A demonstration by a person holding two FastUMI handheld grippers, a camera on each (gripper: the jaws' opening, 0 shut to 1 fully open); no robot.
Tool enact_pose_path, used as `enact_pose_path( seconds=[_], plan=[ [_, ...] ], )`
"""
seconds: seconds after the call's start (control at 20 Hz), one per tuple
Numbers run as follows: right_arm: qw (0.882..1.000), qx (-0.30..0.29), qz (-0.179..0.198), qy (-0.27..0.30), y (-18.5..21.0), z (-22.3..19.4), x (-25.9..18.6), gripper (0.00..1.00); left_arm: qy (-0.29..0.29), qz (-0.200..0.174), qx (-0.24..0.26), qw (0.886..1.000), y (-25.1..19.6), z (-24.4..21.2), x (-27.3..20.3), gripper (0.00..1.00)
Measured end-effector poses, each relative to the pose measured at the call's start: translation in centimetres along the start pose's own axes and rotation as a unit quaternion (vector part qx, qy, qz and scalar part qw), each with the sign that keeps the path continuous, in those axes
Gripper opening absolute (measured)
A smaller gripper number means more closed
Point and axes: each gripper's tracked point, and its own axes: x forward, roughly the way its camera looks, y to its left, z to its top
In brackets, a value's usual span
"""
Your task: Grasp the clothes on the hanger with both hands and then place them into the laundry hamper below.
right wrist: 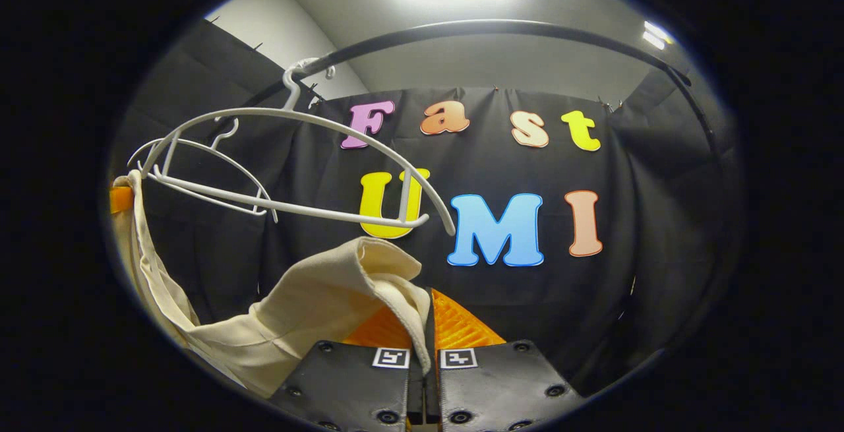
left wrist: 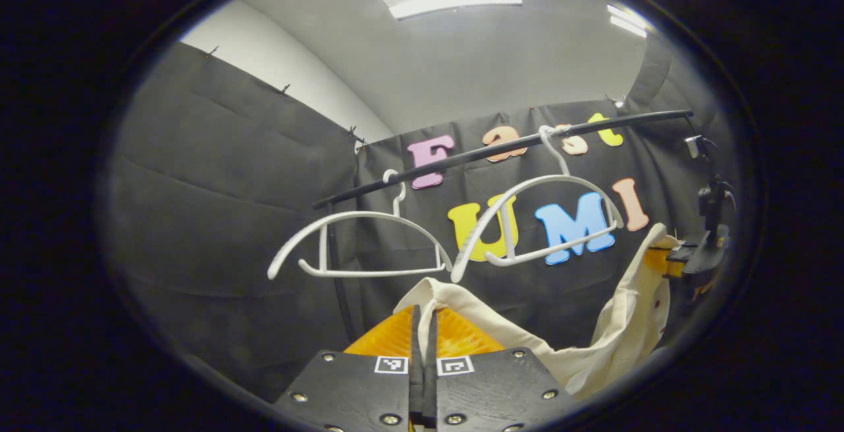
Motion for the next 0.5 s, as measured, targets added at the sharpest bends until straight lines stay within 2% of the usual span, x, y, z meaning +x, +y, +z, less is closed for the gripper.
enact_pose_path(
  seconds=[0.05, 0.15, 0.2, 0.5],
  plan=[
    [1.0, 0.004, 0.002, 0.001, 0.3, 0.2, -0.8, 0.03, 0.002, -0.008, -0.004, 1.0, -0.4, -0.2, -0.5, 0.01],
    [1.0, 0.008, 0.008, 0.002, 1.1, 0.5, -2.3, 0.0, 0.003, -0.029, -0.009, 1.0, -1.9, -0.1, -1.5, 0.0],
    [1.0, 0.009, 0.011, 0.004, 1.5, 0.6, -3.0, 0.03, 0.001, -0.042, -0.011, 0.999, -2.7, 0.1, -1.7, 0.0],
    [0.999, 0.015, 0.05, 0.004, 5.7, 2.4, -7.6, 0.0, -0.014, -0.098, -0.046, 0.994, -7.1, 2.0, -3.0, 0.01]
  ],
)
